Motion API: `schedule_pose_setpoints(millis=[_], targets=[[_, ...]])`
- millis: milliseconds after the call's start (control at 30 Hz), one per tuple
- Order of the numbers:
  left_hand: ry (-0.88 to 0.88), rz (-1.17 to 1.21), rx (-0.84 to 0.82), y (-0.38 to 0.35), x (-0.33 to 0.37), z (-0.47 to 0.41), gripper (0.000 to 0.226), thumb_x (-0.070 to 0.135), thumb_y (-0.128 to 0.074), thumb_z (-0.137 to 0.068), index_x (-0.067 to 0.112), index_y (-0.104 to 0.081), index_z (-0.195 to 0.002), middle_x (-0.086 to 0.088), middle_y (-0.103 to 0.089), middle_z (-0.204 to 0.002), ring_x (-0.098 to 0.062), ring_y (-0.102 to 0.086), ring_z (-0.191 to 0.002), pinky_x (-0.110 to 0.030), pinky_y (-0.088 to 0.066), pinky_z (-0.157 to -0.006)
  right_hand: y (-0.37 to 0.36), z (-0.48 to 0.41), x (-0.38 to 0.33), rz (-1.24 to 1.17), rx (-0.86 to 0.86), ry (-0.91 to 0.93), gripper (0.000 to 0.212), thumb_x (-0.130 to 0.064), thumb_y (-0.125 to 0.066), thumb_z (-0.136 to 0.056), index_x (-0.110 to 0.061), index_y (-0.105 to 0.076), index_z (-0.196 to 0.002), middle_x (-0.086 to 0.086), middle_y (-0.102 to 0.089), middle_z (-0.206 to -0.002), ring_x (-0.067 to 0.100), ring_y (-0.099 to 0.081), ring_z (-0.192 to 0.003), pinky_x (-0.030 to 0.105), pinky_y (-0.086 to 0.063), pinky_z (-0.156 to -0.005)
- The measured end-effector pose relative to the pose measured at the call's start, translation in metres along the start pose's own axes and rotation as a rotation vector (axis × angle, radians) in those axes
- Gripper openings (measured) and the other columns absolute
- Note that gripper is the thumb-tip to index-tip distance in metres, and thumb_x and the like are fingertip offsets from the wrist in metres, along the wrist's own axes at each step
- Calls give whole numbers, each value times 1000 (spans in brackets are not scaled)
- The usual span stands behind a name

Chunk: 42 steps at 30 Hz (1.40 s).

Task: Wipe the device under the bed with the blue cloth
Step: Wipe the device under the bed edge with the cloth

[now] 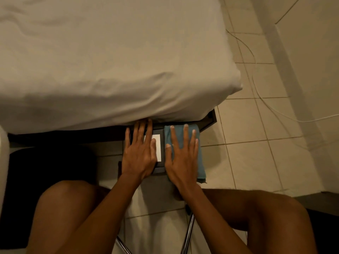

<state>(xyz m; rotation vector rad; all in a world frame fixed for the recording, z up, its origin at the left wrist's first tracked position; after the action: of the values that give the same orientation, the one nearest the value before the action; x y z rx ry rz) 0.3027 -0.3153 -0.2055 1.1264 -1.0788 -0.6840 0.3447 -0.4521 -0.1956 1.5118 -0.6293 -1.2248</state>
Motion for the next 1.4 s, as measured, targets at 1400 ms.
schedule_pose_setpoints(millis=[1400], targets=[[-8, -3, 33, 0, 3, -1, 60, 34, -26, -102, 19, -9, -157, -4, -11, -165, -18, -8, -153, -47, -8, -124, -7, 5, 3, 48, 5, -82, 61, -49, -12, -102, -29, -2, -159, 7, 8, -168, 25, 11, -154, 49, 2, -125]])
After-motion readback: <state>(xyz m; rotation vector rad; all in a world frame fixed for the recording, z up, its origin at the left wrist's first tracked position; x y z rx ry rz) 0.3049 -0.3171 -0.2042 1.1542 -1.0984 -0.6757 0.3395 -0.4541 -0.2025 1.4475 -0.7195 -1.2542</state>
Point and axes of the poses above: each hand's wrist, its own z-axis away from the middle knuckle, its own y-axis out of the back of the hand, x = y × z, the point moved 5 cm from there along -z, towards the middle knuckle
